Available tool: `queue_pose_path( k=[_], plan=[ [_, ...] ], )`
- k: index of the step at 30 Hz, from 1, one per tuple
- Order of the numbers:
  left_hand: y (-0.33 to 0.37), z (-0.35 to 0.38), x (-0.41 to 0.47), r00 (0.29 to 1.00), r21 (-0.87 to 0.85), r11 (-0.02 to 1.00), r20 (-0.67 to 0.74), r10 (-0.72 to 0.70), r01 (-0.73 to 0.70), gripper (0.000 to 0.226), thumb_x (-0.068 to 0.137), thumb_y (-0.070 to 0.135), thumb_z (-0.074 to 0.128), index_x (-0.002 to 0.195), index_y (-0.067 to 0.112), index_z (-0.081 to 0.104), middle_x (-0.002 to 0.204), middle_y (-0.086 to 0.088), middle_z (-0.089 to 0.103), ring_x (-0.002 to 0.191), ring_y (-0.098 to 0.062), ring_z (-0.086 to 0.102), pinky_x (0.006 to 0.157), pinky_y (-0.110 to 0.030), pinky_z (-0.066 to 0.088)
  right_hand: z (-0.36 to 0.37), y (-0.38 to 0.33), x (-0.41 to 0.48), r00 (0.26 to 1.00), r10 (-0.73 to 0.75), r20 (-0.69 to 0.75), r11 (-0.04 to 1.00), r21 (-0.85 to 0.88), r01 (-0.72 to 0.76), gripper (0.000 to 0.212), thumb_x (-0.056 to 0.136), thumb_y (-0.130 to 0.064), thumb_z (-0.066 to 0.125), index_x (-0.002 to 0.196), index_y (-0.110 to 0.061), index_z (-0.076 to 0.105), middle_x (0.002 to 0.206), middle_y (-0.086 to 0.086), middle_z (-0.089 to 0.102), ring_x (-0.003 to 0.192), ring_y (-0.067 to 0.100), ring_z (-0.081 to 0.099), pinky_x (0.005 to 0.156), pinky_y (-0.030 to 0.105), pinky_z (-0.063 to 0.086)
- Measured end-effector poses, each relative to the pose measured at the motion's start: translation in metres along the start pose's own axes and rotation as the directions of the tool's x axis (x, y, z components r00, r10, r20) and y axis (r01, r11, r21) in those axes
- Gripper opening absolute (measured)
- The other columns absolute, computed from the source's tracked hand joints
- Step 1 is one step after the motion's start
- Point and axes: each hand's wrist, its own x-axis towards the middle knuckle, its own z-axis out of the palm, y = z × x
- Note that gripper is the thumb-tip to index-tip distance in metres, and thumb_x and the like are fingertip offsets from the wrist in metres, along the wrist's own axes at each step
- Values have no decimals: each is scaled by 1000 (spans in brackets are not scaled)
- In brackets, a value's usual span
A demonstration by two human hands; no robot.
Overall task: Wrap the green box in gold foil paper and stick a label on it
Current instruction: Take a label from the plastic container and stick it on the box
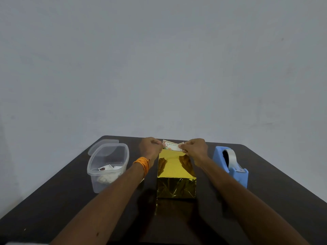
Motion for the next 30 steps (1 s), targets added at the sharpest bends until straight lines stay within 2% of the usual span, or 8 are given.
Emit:
queue_pose_path(
  k=[4, 6, 15, 19, 23, 27, 30],
  plan=[
    [-5, 6, 6, 1000, 29, 1000, -10, -8, 9, 9, 78, 10, 81, 85, 8, 75, 91, -12, 74, 87, -20, 69, 64, -23, 56, 4, 7, 8, 999, -43, -21, 996, -84, 41, 16, 80, -15, 83, 86, -1, 77, 79, 12, 74, 54, 7, 61, 50, 15, 45],
    [-7, 10, 9, 1000, 42, 999, -14, -5, 5, 8, 79, 9, 80, 85, 7, 75, 95, -11, 73, 93, -20, 68, 64, -21, 56, 4, 8, 12, 997, -67, -22, 992, -111, 64, 16, 81, -15, 83, 85, -1, 76, 82, 13, 74, 57, 8, 63, 52, 17, 47],
    [-19, 23, 19, 998, 105, 994, -69, -8, 16, 6, 81, 10, 79, 85, 7, 75, 91, -8, 74, 84, -17, 69, 61, -21, 57, 4, 10, 18, 993, -116, -14, 977, -179, 112, 16, 82, -15, 81, 78, -2, 75, 63, 6, 69, 42, 4, 58, 52, 17, 49],
    [-22, 27, 19, 995, 139, 990, -96, 1, 12, 5, 80, 10, 79, 84, 7, 76, 85, -8, 74, 79, -19, 71, 58, -21, 57, 6, 14, 18, 986, -164, -7, 959, -234, 158, 15, 83, -16, 81, 77, -4, 74, 68, 10, 73, 50, 12, 65, 59, 23, 58],
    [-26, 28, 19, 994, 153, 988, -112, 21, -3, 7, 82, 13, 78, 85, 8, 76, 83, -7, 74, 78, -21, 72, 61, -24, 59, 10, 18, 18, 979, -206, 7, 938, -283, 200, 12, 83, -17, 81, 80, -7, 76, 68, 6, 73, 48, 11, 66, 51, 21, 55],
    [-31, 30, 21, 991, 185, 982, -116, 66, -43, 6, 81, 17, 78, 82, 12, 75, 84, -5, 74, 81, -19, 71, 64, -28, 61, 15, 23, 20, 973, -230, -4, 917, -335, 216, 11, 82, -20, 82, 81, -12, 75, 77, 4, 76, 61, 15, 70, 60, 30, 62],
    [-35, 30, 20, 986, 234, 965, -88, 143, -119, 9, 83, 14, 76, 91, 11, 73, 95, -3, 72, 90, -18, 67, 59, -15, 52, 16, 26, 18, 958, -286, 4, 880, -394, 265, 17, 80, -21, 83, 90, -11, 73, 91, 0, 71, 78, 12, 66, 58, 17, 49]
  ],
)
